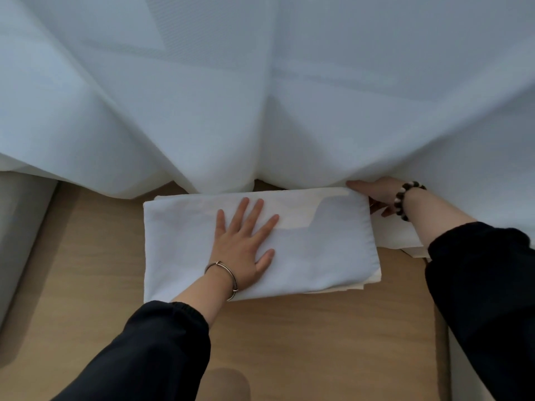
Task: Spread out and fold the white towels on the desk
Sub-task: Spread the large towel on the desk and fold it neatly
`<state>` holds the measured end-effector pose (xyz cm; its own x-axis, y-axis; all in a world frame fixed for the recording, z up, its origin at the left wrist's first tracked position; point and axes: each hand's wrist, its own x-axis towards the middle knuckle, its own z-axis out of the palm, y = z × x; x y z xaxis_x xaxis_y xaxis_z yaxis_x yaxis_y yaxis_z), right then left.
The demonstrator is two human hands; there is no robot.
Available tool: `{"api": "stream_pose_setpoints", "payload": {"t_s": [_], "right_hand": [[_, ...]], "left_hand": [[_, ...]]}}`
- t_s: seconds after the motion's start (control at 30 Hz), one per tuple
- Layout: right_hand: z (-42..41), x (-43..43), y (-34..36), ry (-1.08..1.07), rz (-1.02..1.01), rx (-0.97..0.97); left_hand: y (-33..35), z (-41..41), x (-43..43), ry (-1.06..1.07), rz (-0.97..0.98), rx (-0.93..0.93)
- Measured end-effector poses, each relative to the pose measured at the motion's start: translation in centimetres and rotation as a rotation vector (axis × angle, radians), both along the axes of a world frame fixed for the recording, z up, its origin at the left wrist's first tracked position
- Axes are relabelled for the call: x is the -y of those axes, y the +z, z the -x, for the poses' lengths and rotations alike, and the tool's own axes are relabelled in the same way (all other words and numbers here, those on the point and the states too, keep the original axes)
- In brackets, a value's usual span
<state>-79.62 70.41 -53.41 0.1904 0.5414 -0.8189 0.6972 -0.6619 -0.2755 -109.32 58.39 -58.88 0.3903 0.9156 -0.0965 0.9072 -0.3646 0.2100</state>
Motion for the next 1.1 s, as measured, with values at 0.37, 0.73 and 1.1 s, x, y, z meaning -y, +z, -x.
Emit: {"api": "stream_pose_setpoints", "payload": {"t_s": [0.37, 0.73, 1.1], "right_hand": [[0.1, 1.1, -0.6, 0.063, -0.208, -0.095], [3.7, 3.1, -1.9, 0.125, -0.597, 0.375], [7.8, 13.9, -7.1, 0.546, -0.683, 0.428]], "left_hand": [[1.1, 0.2, -0.2, 0.064, 0.039, 0.197], [-0.8, -1.7, -1.0, 0.131, 0.105, -0.167], [-1.3, -1.4, -0.1, 0.012, -0.015, -0.100]]}}
